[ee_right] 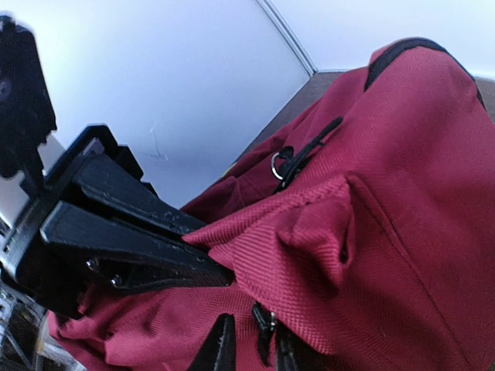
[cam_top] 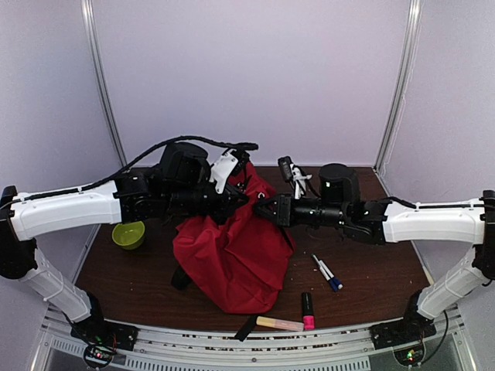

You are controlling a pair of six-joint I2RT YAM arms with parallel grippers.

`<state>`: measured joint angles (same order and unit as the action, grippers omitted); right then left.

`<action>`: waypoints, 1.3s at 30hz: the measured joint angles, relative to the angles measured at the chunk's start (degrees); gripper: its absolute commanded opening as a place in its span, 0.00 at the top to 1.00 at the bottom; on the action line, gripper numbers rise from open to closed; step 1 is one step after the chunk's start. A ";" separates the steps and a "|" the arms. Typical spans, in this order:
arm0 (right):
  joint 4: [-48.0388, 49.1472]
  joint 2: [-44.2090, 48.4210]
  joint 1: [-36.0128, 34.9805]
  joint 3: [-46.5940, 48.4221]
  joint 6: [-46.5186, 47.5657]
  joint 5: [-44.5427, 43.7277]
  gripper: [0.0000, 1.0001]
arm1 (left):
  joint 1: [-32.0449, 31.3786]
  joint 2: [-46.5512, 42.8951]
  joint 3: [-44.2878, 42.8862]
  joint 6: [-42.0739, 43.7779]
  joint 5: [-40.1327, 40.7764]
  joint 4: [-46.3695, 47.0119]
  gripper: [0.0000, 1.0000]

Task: Pack the student bag
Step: Grab the lower front pocket of the student bag, then unzip the lower front pocket of the student bag.

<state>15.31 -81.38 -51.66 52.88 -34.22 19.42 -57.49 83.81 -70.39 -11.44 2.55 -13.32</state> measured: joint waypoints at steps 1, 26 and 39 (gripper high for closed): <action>0.11 -0.28 0.00 0.22 -0.22 0.04 1.00 | 0.00 0.00 -0.02 0.00 0.00 0.00 1.00; -15.67 6.27 9.01 -16.31 6.67 3.28 0.90 | 1.57 -7.63 0.81 9.70 7.69 -8.17 1.00; -20.85 16.37 7.74 -6.97 19.19 -0.74 0.37 | 2.38 -9.22 1.68 12.00 7.43 -8.07 1.00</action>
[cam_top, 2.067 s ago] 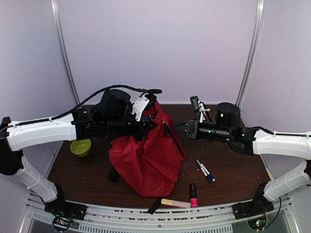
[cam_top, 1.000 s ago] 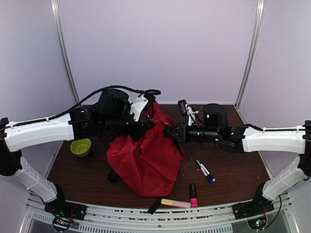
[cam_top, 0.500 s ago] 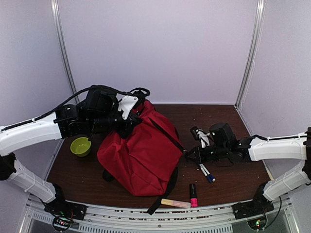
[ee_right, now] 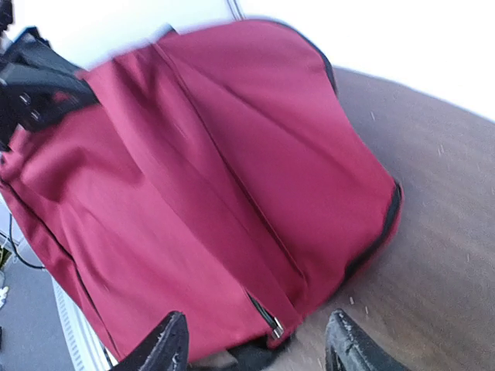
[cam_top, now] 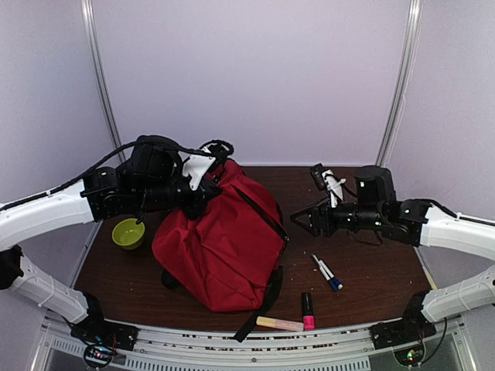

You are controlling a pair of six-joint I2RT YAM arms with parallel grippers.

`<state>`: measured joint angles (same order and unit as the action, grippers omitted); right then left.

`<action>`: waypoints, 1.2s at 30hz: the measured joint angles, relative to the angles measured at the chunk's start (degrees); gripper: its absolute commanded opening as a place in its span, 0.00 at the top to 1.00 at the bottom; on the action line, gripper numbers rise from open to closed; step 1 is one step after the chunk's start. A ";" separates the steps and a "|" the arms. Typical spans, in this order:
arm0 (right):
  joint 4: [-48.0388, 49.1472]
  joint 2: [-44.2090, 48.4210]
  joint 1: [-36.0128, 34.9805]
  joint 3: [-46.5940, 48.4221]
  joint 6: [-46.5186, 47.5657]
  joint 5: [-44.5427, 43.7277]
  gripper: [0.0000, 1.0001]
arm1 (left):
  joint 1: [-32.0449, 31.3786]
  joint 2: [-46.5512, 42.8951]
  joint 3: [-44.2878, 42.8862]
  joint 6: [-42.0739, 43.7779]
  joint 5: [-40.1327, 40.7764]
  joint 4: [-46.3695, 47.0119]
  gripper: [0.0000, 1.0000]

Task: Pack the student bag
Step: Unzip the lower front pocket of the student bag, then adjust the upper front pocket of the student bag.

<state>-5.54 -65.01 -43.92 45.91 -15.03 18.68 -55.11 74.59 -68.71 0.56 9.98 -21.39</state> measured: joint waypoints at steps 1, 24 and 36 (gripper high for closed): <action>0.76 -0.37 -0.74 0.59 0.33 -0.37 0.37 | 0.00 0.00 0.00 0.07 -0.13 0.04 1.00; 4.13 -20.44 0.66 12.41 6.86 2.67 0.36 | 0.07 0.68 -0.11 1.86 -0.98 0.31 1.00; 7.37 -18.71 -4.87 9.79 12.31 -5.57 0.34 | 0.04 1.40 -0.72 2.62 -1.25 0.28 1.00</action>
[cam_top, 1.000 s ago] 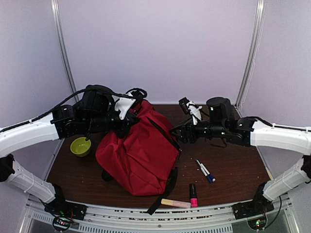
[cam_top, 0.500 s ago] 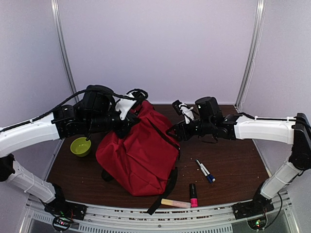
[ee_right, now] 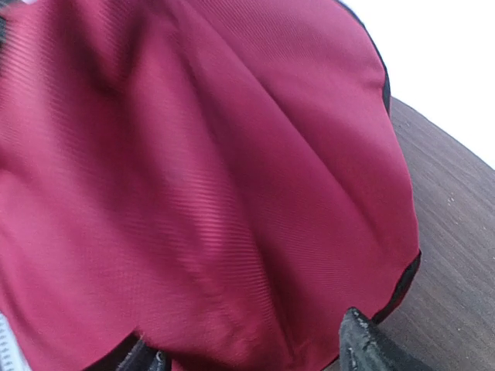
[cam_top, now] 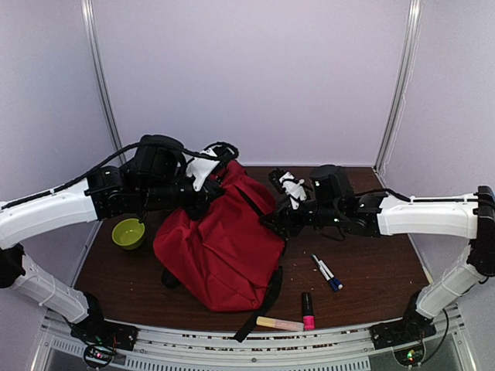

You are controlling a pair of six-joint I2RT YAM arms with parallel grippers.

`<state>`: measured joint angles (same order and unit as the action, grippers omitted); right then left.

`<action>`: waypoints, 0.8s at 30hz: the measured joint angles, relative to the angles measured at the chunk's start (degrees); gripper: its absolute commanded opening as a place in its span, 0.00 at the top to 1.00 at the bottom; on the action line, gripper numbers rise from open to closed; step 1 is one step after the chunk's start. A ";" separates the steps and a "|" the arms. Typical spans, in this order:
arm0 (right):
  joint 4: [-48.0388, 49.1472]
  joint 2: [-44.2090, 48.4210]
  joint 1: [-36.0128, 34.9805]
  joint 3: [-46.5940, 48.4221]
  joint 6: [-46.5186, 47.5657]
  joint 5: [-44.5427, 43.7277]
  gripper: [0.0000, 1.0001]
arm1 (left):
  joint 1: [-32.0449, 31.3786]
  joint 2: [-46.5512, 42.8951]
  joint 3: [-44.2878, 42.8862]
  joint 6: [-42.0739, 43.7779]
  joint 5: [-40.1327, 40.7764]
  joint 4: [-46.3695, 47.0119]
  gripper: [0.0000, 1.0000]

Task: Pack the student bag
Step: Adjust the upper front pocket of the student bag.

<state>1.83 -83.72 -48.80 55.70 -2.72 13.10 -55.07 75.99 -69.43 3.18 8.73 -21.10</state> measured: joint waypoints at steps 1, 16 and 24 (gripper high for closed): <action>-0.15 -1.18 0.17 0.42 0.04 -0.63 0.41 | 0.00 0.00 0.00 0.00 0.00 0.00 1.00; -0.13 -7.87 4.76 6.32 -0.90 -1.29 0.74 | 0.02 0.00 0.07 0.66 -0.83 0.50 1.00; -1.68 -12.66 10.49 16.09 -3.13 9.46 1.00 | 3.10 -0.02 1.86 1.20 -4.24 5.40 1.00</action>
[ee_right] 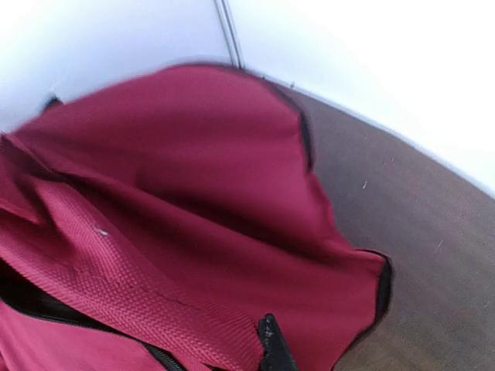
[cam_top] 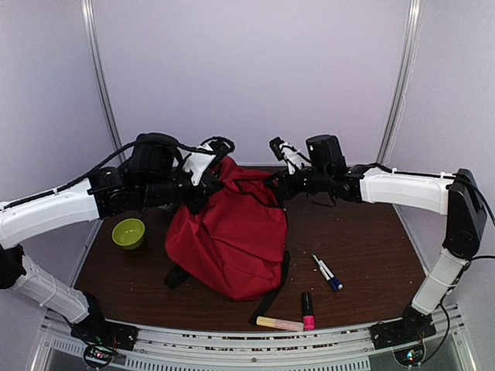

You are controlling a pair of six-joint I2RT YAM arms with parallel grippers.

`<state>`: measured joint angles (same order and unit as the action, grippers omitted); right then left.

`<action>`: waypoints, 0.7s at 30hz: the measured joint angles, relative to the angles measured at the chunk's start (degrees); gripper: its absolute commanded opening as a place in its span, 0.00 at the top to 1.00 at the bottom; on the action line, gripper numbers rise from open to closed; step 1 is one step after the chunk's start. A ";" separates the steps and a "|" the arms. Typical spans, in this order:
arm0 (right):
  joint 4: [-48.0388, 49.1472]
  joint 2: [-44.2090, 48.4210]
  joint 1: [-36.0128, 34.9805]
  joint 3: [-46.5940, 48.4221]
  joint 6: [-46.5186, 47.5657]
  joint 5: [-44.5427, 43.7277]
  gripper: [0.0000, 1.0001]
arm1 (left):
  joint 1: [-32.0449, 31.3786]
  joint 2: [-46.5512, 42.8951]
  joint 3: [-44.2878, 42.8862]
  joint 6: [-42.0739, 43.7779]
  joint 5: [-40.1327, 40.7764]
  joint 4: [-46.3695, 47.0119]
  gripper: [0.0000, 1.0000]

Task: Pack the student bag
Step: Adjust the upper front pocket of the student bag.

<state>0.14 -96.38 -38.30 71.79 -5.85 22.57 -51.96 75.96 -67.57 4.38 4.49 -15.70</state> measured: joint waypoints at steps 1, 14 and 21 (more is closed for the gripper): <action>-1.18 -0.44 0.50 2.73 0.09 0.02 1.00 | 0.68 -0.02 0.00 0.02 -0.22 0.63 1.00; 1.11 6.99 -0.15 8.63 7.72 -4.94 1.00 | 2.10 -2.95 3.28 7.69 -11.61 6.78 0.20; 2.38 8.39 -5.62 -3.50 18.05 -9.09 1.00 | 0.92 -3.80 1.07 10.78 -16.85 -1.88 0.07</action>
<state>2.52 -87.99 -43.92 68.29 12.21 13.47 -51.05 72.16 -66.50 15.16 -12.36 -17.58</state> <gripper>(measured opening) 0.036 0.879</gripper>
